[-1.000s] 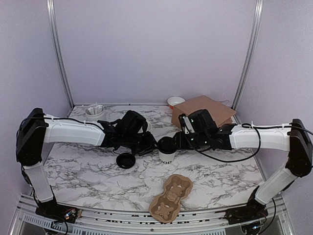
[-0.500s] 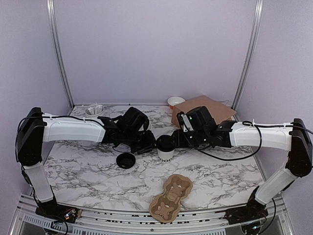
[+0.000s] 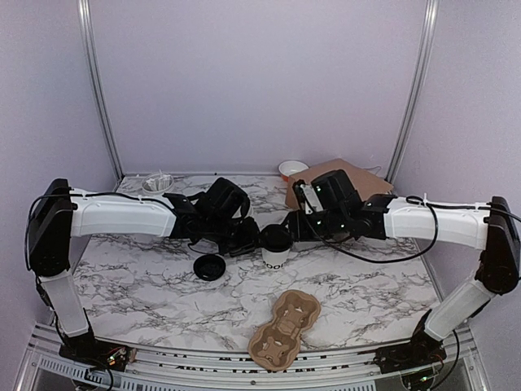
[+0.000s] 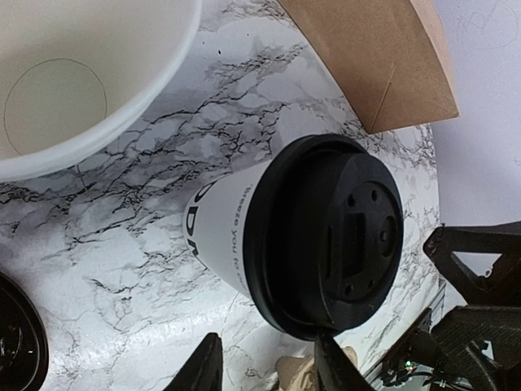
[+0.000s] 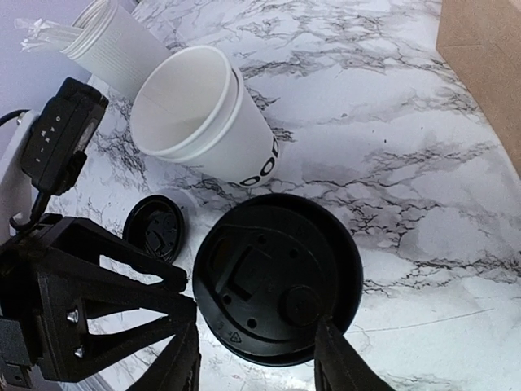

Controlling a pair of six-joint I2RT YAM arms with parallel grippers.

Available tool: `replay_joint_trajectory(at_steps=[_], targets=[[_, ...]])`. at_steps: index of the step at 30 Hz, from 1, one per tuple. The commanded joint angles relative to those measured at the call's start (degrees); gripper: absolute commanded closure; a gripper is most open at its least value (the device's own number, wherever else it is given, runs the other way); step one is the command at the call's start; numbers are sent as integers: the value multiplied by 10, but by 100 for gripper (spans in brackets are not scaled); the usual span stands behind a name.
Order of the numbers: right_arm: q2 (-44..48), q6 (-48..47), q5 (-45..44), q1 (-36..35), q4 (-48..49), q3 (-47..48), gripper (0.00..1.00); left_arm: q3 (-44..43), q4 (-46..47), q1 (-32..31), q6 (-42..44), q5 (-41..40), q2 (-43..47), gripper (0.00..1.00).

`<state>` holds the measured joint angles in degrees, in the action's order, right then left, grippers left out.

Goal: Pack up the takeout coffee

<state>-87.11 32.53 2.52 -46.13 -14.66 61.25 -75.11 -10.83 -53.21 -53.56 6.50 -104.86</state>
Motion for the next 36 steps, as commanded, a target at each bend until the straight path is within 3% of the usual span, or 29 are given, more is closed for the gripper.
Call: replay_joint_trajectory(at_steps=[1,10,21,36], targets=[[5,-55,58,49,3,19,54,-4,-15,-7,6,1,18,60],[-70,-105,144,73,13,88,50,-3,-15,-15,0,-2,16,60],[-139,-117,161,74,19,145,47,31,-14,-9,-1,-25,55,60],[-98,-86,164,71,26,94,46,44,-14,-4,2,-32,76,60]])
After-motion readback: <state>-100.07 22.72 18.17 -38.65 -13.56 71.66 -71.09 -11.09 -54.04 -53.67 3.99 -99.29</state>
